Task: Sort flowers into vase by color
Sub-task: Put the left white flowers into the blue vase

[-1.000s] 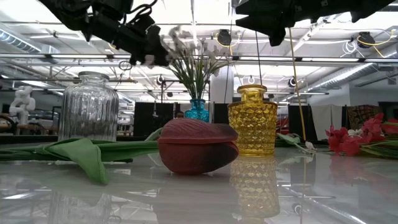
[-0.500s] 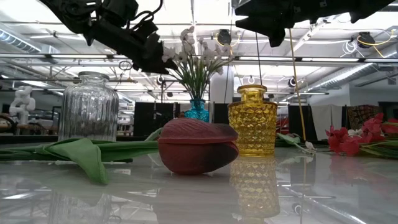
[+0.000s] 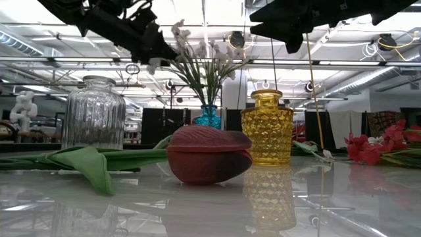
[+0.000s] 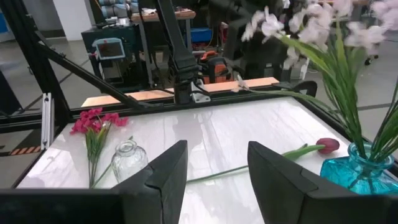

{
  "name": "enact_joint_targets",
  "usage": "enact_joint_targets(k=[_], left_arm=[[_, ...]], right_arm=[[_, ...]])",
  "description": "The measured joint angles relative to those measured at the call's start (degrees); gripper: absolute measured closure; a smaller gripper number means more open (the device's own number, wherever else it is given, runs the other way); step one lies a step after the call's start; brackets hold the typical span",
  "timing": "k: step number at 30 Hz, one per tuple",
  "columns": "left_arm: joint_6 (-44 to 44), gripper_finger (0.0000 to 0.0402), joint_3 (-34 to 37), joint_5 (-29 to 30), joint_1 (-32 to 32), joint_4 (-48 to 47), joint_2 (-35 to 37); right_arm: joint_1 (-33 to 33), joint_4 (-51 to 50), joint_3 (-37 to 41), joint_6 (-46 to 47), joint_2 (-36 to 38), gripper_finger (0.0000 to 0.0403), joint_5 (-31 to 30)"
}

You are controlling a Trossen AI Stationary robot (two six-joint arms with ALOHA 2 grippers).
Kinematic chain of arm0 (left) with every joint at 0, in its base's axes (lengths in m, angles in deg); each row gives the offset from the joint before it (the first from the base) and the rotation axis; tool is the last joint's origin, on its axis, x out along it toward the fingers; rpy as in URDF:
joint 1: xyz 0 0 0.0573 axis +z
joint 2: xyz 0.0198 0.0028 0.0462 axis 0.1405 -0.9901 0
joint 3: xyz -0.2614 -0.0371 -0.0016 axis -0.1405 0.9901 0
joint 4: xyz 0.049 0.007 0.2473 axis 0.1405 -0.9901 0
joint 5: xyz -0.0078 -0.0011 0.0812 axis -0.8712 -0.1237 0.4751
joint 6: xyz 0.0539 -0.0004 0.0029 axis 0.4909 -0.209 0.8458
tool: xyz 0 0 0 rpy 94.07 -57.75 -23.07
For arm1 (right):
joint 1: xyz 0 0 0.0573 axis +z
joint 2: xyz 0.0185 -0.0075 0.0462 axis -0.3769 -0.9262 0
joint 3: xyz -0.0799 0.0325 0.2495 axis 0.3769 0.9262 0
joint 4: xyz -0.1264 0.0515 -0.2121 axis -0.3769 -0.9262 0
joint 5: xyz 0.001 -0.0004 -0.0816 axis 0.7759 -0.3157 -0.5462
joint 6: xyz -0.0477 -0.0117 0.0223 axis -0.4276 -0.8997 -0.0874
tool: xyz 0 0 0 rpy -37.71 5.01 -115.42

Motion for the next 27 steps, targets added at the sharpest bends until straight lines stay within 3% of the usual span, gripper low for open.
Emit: enact_joint_targets(k=[11,23,27], left_arm=[[3.13,0.0016,0.0,0.98,-1.14,3.44,-2.69],[-0.53,0.0004,0.0,-8.35,-1.67,3.95,-5.07],[-3.25,0.0002,0.0,-9.03,-1.49,3.17,-4.99]], right_arm=[[0.02,0.0,0.0,-0.13,0.0,0.0243,0.0],[0.0,0.02,0.0,-0.61,0.0,0.0243,0.15],[0.02,0.0,0.0,-0.61,0.0,0.0243,0.15]])
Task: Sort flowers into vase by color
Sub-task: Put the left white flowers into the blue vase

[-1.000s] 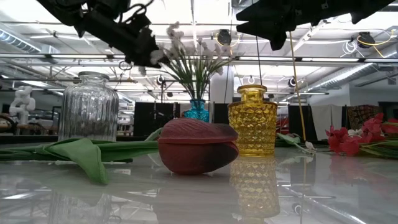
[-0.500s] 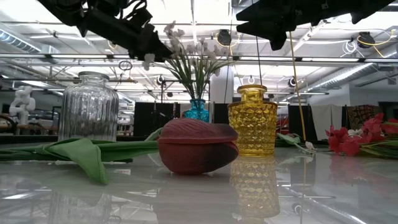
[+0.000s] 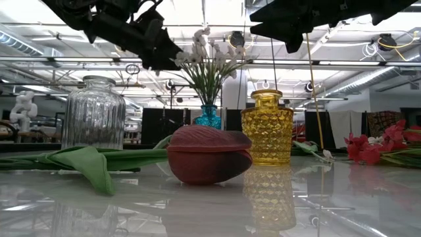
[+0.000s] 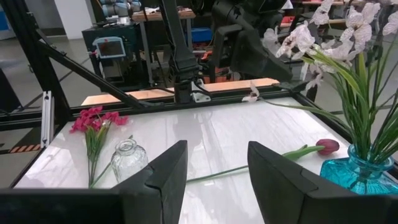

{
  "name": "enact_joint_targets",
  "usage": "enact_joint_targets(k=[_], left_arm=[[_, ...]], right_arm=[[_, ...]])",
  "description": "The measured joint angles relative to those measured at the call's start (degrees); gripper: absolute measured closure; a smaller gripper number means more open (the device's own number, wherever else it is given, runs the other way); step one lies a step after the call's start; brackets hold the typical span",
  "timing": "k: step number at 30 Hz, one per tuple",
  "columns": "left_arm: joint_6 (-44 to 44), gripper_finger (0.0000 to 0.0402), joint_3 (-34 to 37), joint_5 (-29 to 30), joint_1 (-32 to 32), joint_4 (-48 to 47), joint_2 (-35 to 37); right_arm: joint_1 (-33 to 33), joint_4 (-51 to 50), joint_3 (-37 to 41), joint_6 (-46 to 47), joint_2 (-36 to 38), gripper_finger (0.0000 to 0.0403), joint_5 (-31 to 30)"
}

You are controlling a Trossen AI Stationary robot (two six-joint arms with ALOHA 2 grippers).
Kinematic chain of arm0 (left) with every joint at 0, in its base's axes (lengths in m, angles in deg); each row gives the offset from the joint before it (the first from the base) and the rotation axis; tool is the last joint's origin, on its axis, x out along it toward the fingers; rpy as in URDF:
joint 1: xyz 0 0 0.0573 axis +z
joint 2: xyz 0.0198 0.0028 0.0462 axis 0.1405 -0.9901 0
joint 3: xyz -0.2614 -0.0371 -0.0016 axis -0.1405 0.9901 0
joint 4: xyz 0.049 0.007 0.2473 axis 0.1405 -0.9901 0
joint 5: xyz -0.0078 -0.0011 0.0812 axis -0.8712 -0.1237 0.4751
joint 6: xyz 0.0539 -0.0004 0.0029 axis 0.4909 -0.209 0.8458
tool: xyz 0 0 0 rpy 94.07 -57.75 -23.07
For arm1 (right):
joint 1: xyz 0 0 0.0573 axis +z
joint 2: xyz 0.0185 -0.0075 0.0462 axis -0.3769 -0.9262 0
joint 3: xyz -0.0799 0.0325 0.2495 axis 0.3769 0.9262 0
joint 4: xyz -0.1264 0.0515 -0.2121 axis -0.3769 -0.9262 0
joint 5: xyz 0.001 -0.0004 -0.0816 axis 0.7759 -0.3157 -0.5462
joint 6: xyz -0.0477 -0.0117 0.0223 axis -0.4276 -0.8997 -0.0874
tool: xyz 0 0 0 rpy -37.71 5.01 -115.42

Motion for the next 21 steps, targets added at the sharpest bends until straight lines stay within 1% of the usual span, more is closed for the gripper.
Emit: enact_joint_targets(k=[4,9,15,21], left_arm=[[1.92,0.0002,0.0,2.36,0.0,-2.56,0.0],[7.18,0.0002,0.0,6.14,-0.86,-4.2,0.63],[9.32,0.0002,0.0,6.04,-2.43,-1.8,0.81],[10.61,0.0002,0.0,6.72,-2.54,-3.28,1.69]], right_arm=[[-0.01,-0.04,0.0,0.02,0.0,0.0243,0.0],[-0.01,-0.97,0.0,0.02,0.02,0.0243,0.0],[-0.01,-3.07,0.0,0.07,0.02,0.0243,0.0],[0.0,-3.8,0.0,0.2,0.02,0.0243,0.0]])
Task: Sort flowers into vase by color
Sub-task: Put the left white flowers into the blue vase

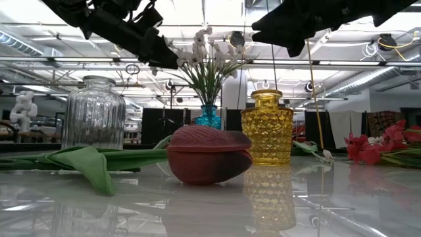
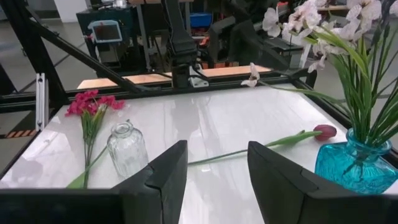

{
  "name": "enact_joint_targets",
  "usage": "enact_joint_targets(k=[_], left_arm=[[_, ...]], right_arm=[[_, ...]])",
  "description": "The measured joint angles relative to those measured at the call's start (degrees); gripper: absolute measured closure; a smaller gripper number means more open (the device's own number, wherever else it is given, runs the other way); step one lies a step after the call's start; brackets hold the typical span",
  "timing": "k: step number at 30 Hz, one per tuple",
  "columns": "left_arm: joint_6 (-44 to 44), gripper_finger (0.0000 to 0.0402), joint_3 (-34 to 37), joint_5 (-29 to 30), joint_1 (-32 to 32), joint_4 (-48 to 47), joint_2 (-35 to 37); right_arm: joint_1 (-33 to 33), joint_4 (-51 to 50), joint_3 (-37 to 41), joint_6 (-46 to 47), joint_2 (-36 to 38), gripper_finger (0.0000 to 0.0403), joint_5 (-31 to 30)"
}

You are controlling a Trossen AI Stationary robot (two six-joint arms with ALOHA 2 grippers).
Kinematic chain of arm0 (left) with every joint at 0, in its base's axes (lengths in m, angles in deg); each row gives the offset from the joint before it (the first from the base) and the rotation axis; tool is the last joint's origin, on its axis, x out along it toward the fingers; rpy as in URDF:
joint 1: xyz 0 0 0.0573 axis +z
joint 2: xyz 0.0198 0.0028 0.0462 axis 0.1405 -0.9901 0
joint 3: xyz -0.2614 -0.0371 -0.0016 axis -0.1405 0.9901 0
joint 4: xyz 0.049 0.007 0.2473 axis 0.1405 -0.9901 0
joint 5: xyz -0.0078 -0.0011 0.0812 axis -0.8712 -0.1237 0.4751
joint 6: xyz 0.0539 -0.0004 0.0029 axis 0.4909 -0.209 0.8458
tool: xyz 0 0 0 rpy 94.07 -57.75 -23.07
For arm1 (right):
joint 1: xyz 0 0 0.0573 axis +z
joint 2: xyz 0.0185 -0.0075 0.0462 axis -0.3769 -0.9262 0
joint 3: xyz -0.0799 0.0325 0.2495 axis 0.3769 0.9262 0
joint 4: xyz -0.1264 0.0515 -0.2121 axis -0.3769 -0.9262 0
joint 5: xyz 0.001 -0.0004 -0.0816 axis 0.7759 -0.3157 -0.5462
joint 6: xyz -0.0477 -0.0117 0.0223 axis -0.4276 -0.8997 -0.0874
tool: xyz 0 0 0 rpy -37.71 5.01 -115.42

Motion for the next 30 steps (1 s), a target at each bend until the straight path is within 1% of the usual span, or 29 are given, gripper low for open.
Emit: enact_joint_targets(k=[11,19,21,25,30], left_arm=[[-0.13,0.0002,0.0,-0.02,0.0,-10.38,7.68],[-1.64,0.0002,0.0,0.02,0.0,-15.42,9.32],[-1.64,0.0002,0.0,1.85,0.0,-16.15,9.32],[-1.54,0.0002,0.03,7.6,0.02,-16.89,10.08],[-1.18,0.0002,0.02,8.66,0.0,-17.38,14.63]], right_arm=[[-0.01,-2.47,0.0,0.44,0.0,0.0243,0.0],[0.0,-2.21,0.0,0.44,0.0,0.0243,0.0],[-0.01,-2.21,0.0,0.45,0.0,0.0243,0.0],[-0.02,-2.21,0.0,0.45,0.0,0.0243,0.0],[-0.02,-2.23,0.0,0.45,0.0,0.0243,0.0]])
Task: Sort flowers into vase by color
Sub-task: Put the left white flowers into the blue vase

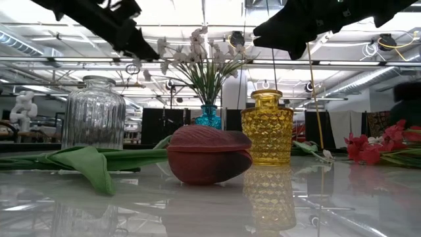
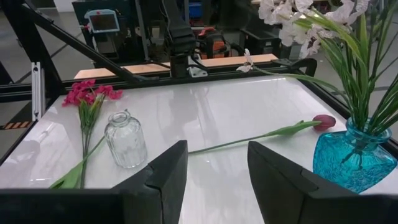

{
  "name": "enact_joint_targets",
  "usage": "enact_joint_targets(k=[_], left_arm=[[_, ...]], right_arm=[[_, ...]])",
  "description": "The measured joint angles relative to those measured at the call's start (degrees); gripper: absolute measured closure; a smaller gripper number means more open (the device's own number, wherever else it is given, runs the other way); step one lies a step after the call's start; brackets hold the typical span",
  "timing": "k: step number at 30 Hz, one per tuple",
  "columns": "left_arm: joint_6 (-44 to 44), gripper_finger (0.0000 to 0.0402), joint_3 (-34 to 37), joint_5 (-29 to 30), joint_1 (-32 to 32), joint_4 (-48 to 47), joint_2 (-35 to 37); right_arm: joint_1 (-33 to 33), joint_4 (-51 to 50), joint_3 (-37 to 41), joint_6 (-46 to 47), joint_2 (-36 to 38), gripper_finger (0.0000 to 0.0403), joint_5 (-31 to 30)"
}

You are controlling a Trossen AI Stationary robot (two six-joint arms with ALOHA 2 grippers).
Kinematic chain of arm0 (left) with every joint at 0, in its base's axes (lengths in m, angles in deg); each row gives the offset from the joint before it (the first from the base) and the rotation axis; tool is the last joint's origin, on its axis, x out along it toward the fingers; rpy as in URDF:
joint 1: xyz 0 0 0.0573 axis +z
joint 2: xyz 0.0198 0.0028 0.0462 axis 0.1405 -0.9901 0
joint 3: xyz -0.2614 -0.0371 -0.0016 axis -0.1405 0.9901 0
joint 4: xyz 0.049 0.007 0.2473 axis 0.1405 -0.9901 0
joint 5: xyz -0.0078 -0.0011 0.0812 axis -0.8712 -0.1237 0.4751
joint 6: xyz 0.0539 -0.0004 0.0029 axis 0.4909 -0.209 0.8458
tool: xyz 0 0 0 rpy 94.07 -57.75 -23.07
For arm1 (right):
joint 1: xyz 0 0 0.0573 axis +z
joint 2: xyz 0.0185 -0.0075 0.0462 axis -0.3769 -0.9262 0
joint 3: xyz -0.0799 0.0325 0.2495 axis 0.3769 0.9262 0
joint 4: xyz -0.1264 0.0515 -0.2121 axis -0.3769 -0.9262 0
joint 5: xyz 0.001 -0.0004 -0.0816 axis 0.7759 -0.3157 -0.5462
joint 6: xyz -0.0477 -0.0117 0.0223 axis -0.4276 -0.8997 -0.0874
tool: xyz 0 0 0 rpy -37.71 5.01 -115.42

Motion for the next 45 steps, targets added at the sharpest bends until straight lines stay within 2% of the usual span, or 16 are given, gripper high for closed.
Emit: enact_joint_targets(k=[10,15,20,25,29,32,34,37,39,45], left_arm=[[-1.97,0.0002,0.0,4.81,0.0,-2.67,11.34],[-3.93,0.0002,0.0,3.54,0.0,-4.75,12.93],[-4.97,0.0002,0.0,6.32,0.0,-6.04,12.92],[-10.06,0.0009,0.0,-3.69,-0.64,-4.23,12.18],[-13.72,0.0046,2.01,-4.75,-5.1,-2.64,9.89],[-13.92,0.0084,5.23,-4.59,-9.59,1.93,7.45],[-13.81,0.0108,6.74,-1.47,-12.0,6.42,5.64],[-11.38,0.0139,7.91,9.52,-13.62,12.2,2.66],[-9.14,0.0157,7.93,14.82,-13.63,16.36,0.4],[-3.02,0.02,7.85,17.43,-10.68,26.72,-5.61]], right_arm=[[0.01,-0.02,0.0,-0.05,0.0,0.0243,0.0],[0.0,0.0,0.0,-0.05,0.0,0.0243,0.0],[0.0,0.02,0.0,-0.05,0.0,0.0243,0.0],[0.02,0.02,0.0,-0.18,0.0,0.0243,0.0],[0.0,0.02,0.0,-0.49,0.0,0.0243,0.0],[0.0,0.02,0.0,-0.64,0.0,0.0243,0.0],[0.0,0.02,0.0,-0.64,0.0,0.0243,0.0],[0.0,0.04,0.0,-0.64,0.0,0.0243,0.0],[0.02,0.07,0.0,-0.66,0.0,0.0243,0.0],[0.02,0.52,0.0,-0.67,-0.01,0.0243,0.0]])
